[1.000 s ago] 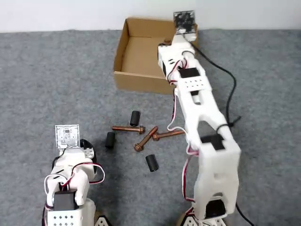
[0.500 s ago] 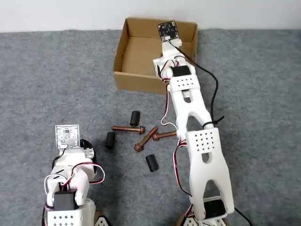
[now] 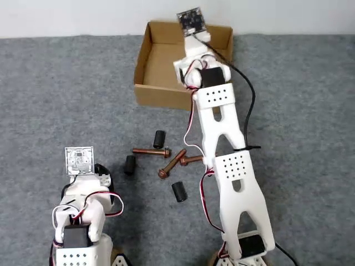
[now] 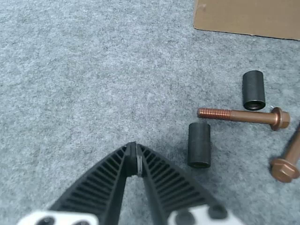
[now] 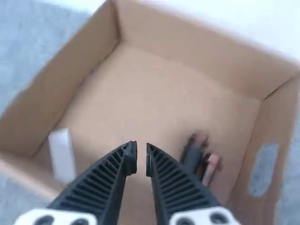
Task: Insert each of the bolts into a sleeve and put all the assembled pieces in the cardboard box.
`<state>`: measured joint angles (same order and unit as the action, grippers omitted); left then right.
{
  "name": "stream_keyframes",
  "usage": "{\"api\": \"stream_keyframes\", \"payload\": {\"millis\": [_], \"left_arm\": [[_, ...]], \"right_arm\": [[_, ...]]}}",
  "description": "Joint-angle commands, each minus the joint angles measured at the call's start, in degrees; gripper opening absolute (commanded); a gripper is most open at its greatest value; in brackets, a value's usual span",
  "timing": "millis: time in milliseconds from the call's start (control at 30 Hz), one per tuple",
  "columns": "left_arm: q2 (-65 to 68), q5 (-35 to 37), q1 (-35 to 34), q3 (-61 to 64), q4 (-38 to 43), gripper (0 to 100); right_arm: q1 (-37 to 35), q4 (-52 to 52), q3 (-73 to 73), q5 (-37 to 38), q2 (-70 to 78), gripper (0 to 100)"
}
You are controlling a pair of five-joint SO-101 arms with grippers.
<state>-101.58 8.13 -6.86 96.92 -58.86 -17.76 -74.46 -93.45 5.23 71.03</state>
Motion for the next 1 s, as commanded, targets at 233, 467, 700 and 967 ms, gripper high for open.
{"api": "stream_keyframes", "payload": {"millis": [233, 467, 700, 967], "left_arm": [[-0.09, -0.18, -0.70, -0.31, 1.49, 0], [-0.09, -0.18, -0.70, -0.31, 1.49, 0], [-0.09, -0.18, -0.70, -0.31, 1.49, 0], [0.00, -0.18, -0.70, -0.31, 1.41, 0]], "right_arm": [[-4.26, -19.03, -2.55, -8.97, -10.59, 0.8], [-7.60, -28.44, -2.46, -17.93, -11.56, 1.2], [-12.09, -28.44, 5.80, -18.29, -12.35, 1.7], [-15.69, -28.26, 21.89, -21.71, -17.19, 19.2]]}}
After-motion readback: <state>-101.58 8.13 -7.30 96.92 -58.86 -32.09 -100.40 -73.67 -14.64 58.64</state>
